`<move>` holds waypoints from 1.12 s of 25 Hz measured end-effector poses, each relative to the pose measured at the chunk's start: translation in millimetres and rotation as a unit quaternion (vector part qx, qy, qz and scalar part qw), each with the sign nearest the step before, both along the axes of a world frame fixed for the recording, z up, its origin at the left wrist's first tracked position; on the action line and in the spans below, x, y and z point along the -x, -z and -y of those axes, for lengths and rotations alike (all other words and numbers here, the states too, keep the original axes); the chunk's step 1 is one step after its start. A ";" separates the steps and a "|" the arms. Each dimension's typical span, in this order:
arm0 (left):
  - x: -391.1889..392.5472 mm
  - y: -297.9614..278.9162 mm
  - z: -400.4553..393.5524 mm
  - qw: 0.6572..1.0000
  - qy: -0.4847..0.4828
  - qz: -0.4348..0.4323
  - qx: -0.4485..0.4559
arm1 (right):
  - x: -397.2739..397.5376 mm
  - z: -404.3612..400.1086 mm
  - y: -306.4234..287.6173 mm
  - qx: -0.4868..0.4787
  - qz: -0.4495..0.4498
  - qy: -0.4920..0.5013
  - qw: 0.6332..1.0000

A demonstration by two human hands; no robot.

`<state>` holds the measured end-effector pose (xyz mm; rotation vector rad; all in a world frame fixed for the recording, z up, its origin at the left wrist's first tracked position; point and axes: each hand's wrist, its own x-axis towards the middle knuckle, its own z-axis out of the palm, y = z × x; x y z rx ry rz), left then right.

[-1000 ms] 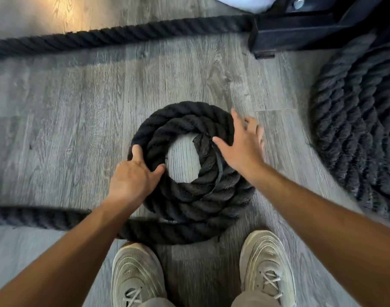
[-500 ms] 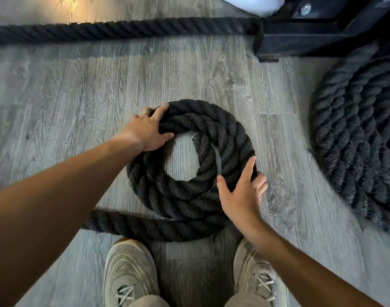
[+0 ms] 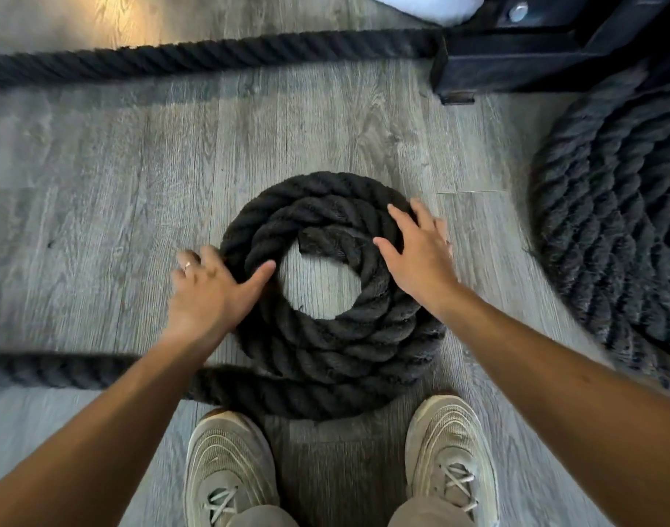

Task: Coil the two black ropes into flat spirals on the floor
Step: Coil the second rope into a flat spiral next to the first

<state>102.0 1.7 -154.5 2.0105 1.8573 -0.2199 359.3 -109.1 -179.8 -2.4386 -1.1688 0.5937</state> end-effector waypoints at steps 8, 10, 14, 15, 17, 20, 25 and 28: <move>-53.9 -0.4 -59.5 0.948 0.313 -0.052 -0.007 | 12.5 21.3 -5.3 -0.004 0.025 0.020 0.999; -52.8 0.9 -61.0 0.955 0.294 -0.049 -0.008 | 39.9 48.5 -9.0 0.037 0.005 0.122 0.992; -56.3 -3.6 -57.5 0.956 0.290 -0.048 -0.005 | 76.4 80.6 -5.3 0.084 -0.045 0.182 0.979; -56.4 -5.8 -58.0 0.960 0.277 -0.046 -0.003 | 69.2 76.0 -4.3 0.084 -0.036 0.164 0.982; -48.6 -9.7 -55.7 0.975 0.220 -0.038 0.023 | 46.8 59.6 -5.5 0.080 -0.021 0.111 0.990; -21.8 -9.4 -38.7 0.986 0.143 -0.068 0.058 | 10.7 20.8 -7.9 0.091 -0.006 0.002 0.996; 0.7 -6.9 3.2 0.989 0.079 -0.094 0.082 | -10.8 -45.2 -14.4 0.109 0.026 -0.109 0.988; -8.9 -14.5 -3.5 0.983 0.133 -0.127 0.003 | -8.9 -34.1 -13.2 0.063 0.007 -0.065 0.996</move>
